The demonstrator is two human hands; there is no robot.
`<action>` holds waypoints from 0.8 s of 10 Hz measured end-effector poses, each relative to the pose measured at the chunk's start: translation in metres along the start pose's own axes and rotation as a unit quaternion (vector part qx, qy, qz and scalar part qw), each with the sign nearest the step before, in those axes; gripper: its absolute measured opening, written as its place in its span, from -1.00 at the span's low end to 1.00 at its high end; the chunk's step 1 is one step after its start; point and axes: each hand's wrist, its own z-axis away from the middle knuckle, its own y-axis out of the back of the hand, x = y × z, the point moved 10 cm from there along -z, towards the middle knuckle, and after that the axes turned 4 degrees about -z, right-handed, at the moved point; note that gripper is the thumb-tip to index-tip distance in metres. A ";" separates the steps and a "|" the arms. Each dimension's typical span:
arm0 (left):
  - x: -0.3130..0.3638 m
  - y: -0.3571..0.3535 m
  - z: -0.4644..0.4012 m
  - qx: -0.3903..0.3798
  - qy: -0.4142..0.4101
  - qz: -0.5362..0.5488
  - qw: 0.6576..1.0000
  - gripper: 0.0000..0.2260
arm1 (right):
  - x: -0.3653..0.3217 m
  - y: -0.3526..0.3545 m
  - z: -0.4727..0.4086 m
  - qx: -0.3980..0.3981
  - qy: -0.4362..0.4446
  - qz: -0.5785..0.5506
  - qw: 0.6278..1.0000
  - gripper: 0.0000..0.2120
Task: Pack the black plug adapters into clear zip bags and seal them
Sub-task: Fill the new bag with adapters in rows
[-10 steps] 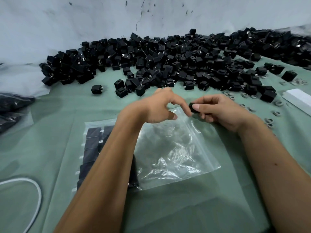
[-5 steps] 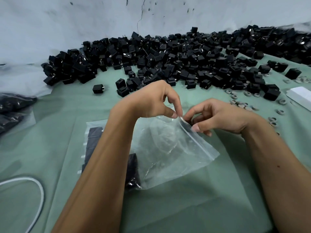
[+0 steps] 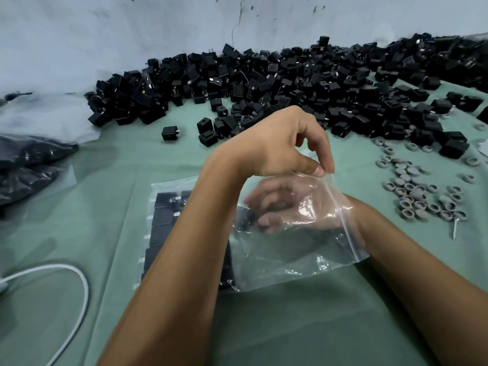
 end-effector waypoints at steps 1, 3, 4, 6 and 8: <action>-0.002 0.004 0.003 -0.003 0.008 -0.005 1.000 -0.88 | -0.008 0.006 -0.007 0.065 -0.026 0.108 0.992 -0.65; -0.051 0.070 0.043 0.165 0.083 0.015 0.983 -0.92 | -0.032 -0.011 -0.027 0.054 -0.031 0.110 0.992 -0.72; -0.086 0.106 0.080 0.277 0.145 0.032 0.949 -0.85 | -0.029 -0.020 -0.032 0.029 -0.037 0.118 0.992 -0.75; -0.120 0.136 0.126 0.390 0.214 0.029 0.895 -0.82 | -0.016 -0.027 -0.041 -0.029 -0.106 0.054 0.992 -0.66; -0.117 0.137 0.126 0.398 0.205 0.039 0.893 -0.80 | -0.018 -0.044 -0.078 -0.123 -0.096 0.132 0.979 -0.63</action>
